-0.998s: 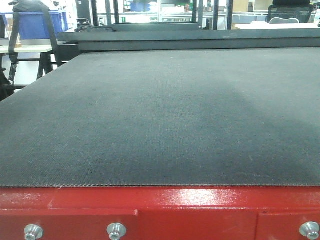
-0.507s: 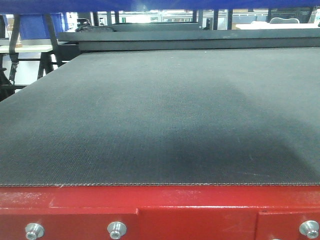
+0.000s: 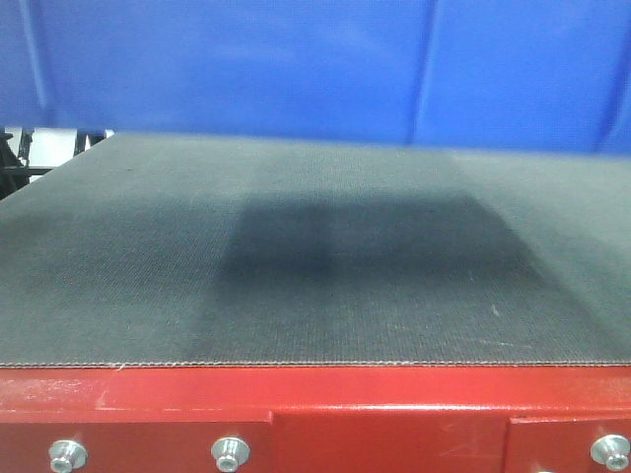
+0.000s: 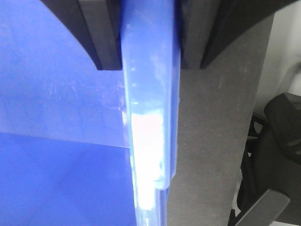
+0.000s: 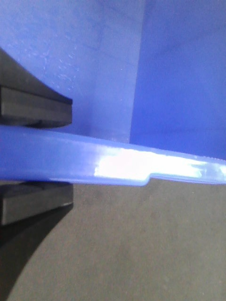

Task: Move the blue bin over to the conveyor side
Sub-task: 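Lower the blue bin with both grippers onto the dark conveyor belt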

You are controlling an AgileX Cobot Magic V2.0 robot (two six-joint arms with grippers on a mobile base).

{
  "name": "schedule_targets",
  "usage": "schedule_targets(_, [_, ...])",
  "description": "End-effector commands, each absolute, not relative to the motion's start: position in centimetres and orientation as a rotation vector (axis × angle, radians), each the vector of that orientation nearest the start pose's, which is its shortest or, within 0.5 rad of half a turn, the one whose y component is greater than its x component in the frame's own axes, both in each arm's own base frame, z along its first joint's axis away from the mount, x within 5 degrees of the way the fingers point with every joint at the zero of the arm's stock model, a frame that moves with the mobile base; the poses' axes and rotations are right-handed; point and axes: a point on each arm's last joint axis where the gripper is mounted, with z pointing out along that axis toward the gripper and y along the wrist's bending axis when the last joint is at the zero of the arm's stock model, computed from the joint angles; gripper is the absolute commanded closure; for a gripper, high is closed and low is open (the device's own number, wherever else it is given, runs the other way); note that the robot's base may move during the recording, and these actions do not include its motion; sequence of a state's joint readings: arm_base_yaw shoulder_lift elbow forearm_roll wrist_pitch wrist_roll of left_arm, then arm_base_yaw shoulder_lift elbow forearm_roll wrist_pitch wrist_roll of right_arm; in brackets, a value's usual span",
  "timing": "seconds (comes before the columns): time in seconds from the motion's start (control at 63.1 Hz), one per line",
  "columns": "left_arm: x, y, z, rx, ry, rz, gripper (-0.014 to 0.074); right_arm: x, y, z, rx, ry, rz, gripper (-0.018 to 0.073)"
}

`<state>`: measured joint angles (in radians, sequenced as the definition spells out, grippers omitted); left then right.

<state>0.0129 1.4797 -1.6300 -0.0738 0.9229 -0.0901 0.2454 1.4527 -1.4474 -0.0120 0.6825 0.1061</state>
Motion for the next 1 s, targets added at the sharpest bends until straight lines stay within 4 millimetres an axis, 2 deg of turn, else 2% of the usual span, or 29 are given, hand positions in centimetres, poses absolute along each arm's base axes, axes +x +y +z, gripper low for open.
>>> schedule_targets(0.0, [33.1, 0.0, 43.5, -0.136, 2.115, -0.137, 0.0616, 32.4, 7.8, 41.0, -0.172, 2.002, 0.176, 0.064])
schedule_targets(0.111, [33.9, 0.1, 40.2, -0.15, 2.128, -0.136, 0.0616, 33.5, 8.1, 40.1, -0.173, 1.993, 0.178, 0.064])
schedule_targets(0.238, [34.4, 0.2, 37.9, -0.155, 2.092, -0.128, 0.0616, 34.7, 8.4, 39.0, -0.174, 1.992, 0.179, 0.064])
schedule_targets(0.349, [34.8, 0.3, 37.1, -0.159, 2.029, -0.124, 0.0616, 35.6, 8.6, 37.8, -0.179, 2.025, 0.172, 0.064])
schedule_targets(0.586, [36.2, 0.1, 35.1, -0.163, 2.066, -0.131, 0.0616, 36.9, 8.8, 36.1, -0.199, 2.035, 0.147, 0.064])
schedule_targets(0.745, [36.7, -1.5, 34.7, -0.114, 2.068, -0.15, 0.0616, 36.9, 8.5, 34.8, -0.196, 2.061, 0.141, 0.064])
schedule_targets(0.856, [36.8, -2.6, 34.3, -0.054, 2.08, -0.136, 0.0616, 37.0, 7.9, 34.6, -0.178, 2.055, 0.132, 0.064])
schedule_targets(0.982, [37.0, -2.9, 34.0, -0.031, 2.085, -0.125, 0.0616, 37.2, 7.4, 34.8, -0.162, 2.036, 0.126, 0.064])
